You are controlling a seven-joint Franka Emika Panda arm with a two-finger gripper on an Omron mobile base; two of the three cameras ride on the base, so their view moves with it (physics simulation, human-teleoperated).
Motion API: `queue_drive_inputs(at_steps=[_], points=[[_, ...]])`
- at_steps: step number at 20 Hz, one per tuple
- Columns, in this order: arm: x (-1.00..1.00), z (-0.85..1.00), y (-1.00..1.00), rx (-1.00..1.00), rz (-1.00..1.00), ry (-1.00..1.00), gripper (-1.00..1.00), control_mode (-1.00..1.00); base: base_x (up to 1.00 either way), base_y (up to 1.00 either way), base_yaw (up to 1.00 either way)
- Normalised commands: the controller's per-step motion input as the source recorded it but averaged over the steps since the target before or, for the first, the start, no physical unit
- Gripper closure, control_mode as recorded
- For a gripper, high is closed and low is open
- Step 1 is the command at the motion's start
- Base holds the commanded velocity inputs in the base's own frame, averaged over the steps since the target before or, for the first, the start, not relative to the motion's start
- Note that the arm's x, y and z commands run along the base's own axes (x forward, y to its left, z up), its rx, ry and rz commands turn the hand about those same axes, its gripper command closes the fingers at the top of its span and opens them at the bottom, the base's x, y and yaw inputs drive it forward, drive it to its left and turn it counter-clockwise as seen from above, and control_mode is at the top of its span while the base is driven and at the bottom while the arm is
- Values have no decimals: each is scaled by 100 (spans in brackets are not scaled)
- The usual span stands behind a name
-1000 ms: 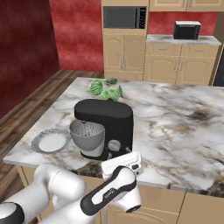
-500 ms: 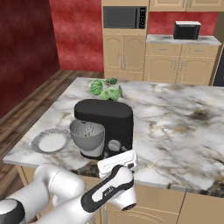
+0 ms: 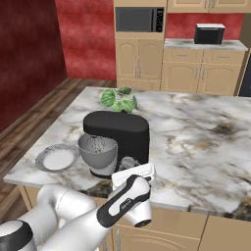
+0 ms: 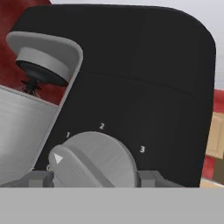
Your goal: Add butter and sugar cubes to the stand mixer bowl and then turn on the stand mixer to begin making frosting.
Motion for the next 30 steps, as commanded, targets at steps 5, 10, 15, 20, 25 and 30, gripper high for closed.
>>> queue_drive_inputs(at_steps=[5, 10, 15, 20, 25, 30], points=[[5, 0, 10, 0, -2, 0, -100, -100, 0, 0, 0], [0, 0, 36, 0, -3, 0, -100, -100, 0, 0, 0], [9, 0, 43, 0, -4, 0, -100, -100, 0, 0, 0], [31, 0, 26, 0, -6, 0, -100, -100, 0, 0, 0], [23, 3, 36, 0, -6, 0, -100, -100, 0, 0, 0], [18, 0, 45, 0, -4, 0, 100, -100, 0, 0, 0]])
